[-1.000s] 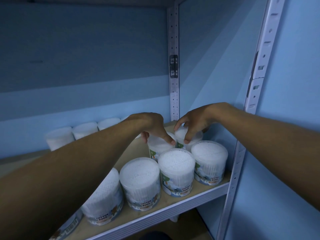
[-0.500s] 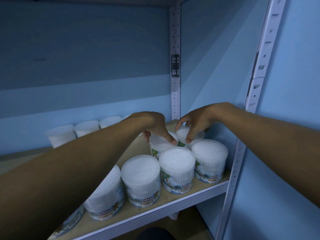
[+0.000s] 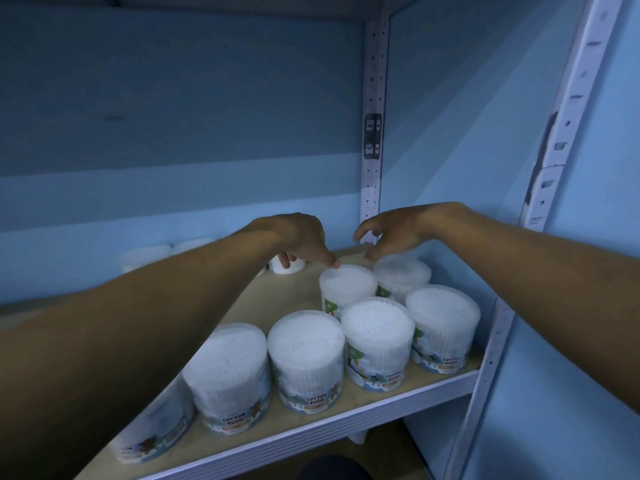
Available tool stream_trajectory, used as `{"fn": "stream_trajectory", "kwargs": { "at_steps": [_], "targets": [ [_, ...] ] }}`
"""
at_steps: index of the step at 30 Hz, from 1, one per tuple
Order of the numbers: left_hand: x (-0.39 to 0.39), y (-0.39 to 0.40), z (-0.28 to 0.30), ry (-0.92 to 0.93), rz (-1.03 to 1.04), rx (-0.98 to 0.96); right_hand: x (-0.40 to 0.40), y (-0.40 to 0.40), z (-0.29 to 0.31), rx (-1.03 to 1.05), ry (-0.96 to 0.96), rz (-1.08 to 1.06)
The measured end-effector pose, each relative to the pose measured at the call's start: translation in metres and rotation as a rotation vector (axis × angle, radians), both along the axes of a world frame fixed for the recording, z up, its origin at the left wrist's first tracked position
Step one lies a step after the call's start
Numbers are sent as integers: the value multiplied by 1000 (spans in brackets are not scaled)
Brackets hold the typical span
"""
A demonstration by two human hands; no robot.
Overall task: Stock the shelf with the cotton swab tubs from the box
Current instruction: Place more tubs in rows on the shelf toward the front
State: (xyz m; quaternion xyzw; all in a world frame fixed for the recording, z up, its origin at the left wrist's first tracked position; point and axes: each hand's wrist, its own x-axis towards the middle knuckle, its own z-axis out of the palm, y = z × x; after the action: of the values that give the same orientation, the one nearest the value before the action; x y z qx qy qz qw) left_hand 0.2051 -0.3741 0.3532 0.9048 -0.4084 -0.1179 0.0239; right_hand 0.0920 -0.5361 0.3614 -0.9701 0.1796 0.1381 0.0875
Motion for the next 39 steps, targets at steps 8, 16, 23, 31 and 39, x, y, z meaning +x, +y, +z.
{"fn": "stream_trajectory", "kwargs": {
  "at_steps": [8,16,23,31,39],
  "targets": [
    [43,44,4,-55,73,30,44,34,-1,-71,-20,89],
    [82,71,-1,-114,60,39,97,61,-10,-82,-56,103],
    [122,71,-11,-128,42,-110,146,65,-29,-168,-96,72],
    [160,57,-32,-166,41,-112,187,67,-44,-186,-120,32],
    [177,43,-52,-188,8,-58,210,67,-57,-193,-112,124]
  ]
}}
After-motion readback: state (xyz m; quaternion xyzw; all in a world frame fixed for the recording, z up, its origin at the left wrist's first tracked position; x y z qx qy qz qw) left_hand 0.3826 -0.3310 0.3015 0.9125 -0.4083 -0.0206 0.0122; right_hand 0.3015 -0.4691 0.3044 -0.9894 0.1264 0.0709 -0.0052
